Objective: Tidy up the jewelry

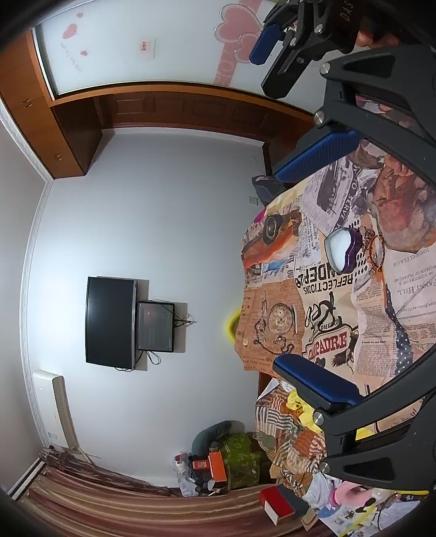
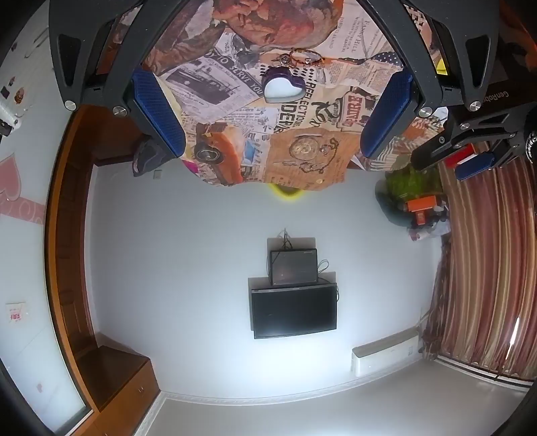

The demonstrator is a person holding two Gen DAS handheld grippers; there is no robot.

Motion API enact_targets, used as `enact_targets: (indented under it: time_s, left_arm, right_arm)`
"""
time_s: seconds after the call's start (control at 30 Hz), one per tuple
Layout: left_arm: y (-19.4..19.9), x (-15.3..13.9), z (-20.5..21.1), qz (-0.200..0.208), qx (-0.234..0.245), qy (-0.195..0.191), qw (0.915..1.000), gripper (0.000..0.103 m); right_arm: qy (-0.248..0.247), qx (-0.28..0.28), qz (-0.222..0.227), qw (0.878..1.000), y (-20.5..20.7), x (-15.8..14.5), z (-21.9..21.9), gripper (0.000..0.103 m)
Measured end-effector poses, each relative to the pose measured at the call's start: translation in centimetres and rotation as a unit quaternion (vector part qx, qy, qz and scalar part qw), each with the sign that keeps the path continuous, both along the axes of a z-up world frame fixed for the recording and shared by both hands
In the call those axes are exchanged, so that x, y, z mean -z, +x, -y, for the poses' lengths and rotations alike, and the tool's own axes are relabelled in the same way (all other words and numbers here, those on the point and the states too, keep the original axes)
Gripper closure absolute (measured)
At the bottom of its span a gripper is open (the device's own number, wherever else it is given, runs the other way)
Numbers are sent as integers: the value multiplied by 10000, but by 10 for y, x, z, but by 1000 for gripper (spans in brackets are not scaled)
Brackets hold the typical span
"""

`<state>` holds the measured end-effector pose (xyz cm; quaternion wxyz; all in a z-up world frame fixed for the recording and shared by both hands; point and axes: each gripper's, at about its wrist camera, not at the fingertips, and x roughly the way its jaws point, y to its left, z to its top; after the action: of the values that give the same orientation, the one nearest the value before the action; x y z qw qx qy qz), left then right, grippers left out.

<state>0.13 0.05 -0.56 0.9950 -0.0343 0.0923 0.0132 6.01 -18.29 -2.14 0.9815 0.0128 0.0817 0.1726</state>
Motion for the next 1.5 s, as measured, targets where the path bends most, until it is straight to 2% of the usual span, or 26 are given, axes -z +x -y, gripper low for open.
enact_targets:
  time_s: [1.5]
  left_arm:
    - [1, -1, 1, -27, -31, -3, 10000, 0]
  right_arm:
    - [57, -15, -48, 10000, 0, 3, 0, 0]
